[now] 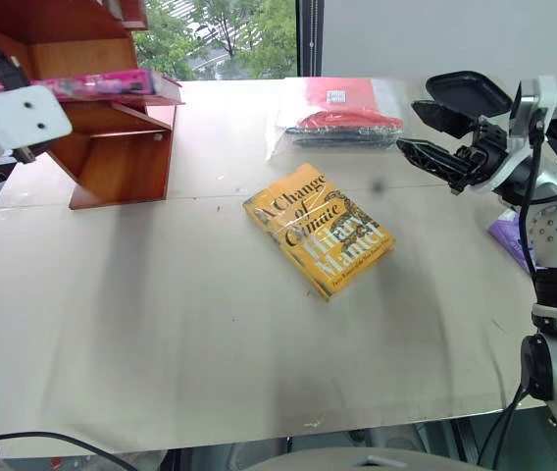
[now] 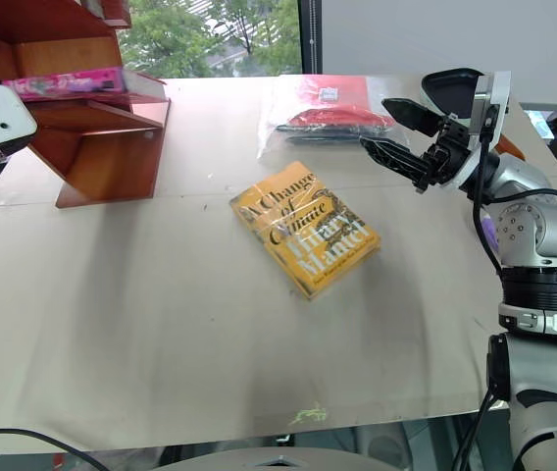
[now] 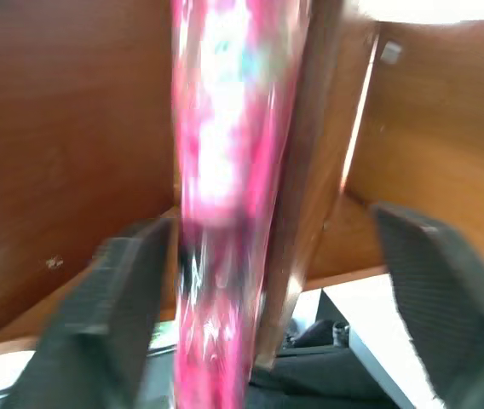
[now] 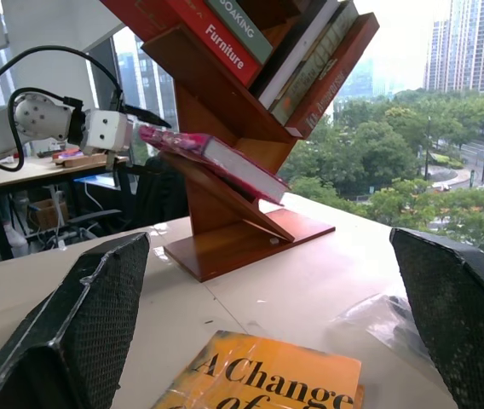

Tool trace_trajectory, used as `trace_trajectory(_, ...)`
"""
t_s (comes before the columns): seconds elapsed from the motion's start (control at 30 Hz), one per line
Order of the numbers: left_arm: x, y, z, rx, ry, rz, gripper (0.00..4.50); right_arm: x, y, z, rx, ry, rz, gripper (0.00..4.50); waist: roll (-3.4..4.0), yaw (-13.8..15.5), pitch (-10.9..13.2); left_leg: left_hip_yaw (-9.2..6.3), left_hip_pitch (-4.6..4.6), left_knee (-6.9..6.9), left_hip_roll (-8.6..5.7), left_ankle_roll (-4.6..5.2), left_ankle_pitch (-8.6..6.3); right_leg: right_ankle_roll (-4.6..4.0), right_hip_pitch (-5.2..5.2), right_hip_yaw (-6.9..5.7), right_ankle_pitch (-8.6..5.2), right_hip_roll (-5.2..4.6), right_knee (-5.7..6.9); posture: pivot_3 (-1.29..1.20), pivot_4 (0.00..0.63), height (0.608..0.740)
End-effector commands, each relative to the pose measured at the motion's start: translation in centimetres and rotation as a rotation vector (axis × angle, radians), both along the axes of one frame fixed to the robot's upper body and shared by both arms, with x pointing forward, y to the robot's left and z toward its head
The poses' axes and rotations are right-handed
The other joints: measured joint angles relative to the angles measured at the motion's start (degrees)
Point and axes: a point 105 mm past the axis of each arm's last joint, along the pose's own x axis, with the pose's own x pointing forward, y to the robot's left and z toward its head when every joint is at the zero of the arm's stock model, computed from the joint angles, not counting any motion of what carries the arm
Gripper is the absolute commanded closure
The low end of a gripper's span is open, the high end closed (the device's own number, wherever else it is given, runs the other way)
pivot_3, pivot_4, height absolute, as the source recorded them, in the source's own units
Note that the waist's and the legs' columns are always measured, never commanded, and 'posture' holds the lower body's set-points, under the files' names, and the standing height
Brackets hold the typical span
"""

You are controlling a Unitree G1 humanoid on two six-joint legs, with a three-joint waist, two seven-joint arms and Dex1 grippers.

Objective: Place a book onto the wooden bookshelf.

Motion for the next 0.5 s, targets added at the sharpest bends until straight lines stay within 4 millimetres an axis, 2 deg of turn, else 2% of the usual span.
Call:
trace_trajectory(0.03, -1.3, -0.7, 3.9, 0.050, -0.138, -0.011, 0.07, -0.7, -0.7, 1.2, 0.010, -0.064, -0.023, 0.00, 0.00, 0.1, 0.0, -0.02, -0.02, 0.06, 0.00, 0.00, 0.00, 0.00, 0.00, -0.01, 0.00, 0.00, 0.02, 0.00, 0.150, 0.740)
trace_trajectory(0.2, -2.7, -2.7, 6.9, 0.080, -0.303, -0.060, 0.07, -0.7, -1.1, 0.7, 0.002, -0.053, -0.039, 0.00, -0.03, 0.2, 0.0, -0.04, -0.03, 0.20, 0.01, 0.01, 0.00, 0.00, 0.00, -0.02, 0.00, -0.04, 0.14, 0.00, 0.150, 0.740)
trace_trajectory(0.27, -3.4, -4.4, 8.1, -0.024, -0.423, -0.148, 0.07, -0.8, -1.5, 0.2, -0.014, -0.043, -0.054, 0.00, -0.03, 0.2, 0.0, -0.03, -0.01, 0.20, 0.01, 0.00, 0.00, 0.00, 0.00, 0.00, 0.00, -0.04, 0.17, 0.00, 0.150, 0.740)
trace_trajectory(0.33, -4.0, -6.4, 8.3, -0.184, -0.488, -0.277, 0.07, -0.9, -2.0, -0.5, -0.034, -0.029, -0.071, 0.00, -0.04, 0.6, 0.0, -0.07, -0.01, 0.21, 0.02, 0.00, 0.00, 0.00, 0.00, -0.03, 0.00, -0.07, 0.21, 0.00, 0.150, 0.740)
trace_trajectory(0.37, -4.0, -8.5, 6.5, -0.342, -0.420, -0.401, 0.07, -1.0, -2.4, -1.3, -0.047, -0.011, -0.088, 0.00, -0.06, 0.5, -0.1, -0.10, -0.03, 0.27, 0.02, 0.00, 0.00, 0.00, 0.00, -0.07, 0.00, -0.10, 0.24, 0.00, 0.150, 0.740)
trace_trajectory(0.43, -4.6, -12.4, 1.0, -0.604, -0.164, -0.589, 0.07, -1.1, -3.4, -3.5, -0.094, 0.026, -0.138, 0.00, 0.18, 0.4, -0.3, -0.02, -0.01, 0.28, 0.01, 0.00, 0.00, 0.00, 0.02, -0.03, 0.00, -0.20, 0.24, 0.00, 0.150, 0.740)
trace_trajectory(0.5, -5.6, -14.3, -2.9, -0.749, -0.008, -0.635, 0.07, -1.3, -4.1, -5.3, -0.147, 0.049, -0.176, 0.00, 0.17, 0.3, -0.3, 0.09, 0.07, 0.27, -0.01, 0.07, -0.05, 0.00, 0.06, 0.05, 0.00, -0.50, 0.27, 0.00, 0.150, 0.740)
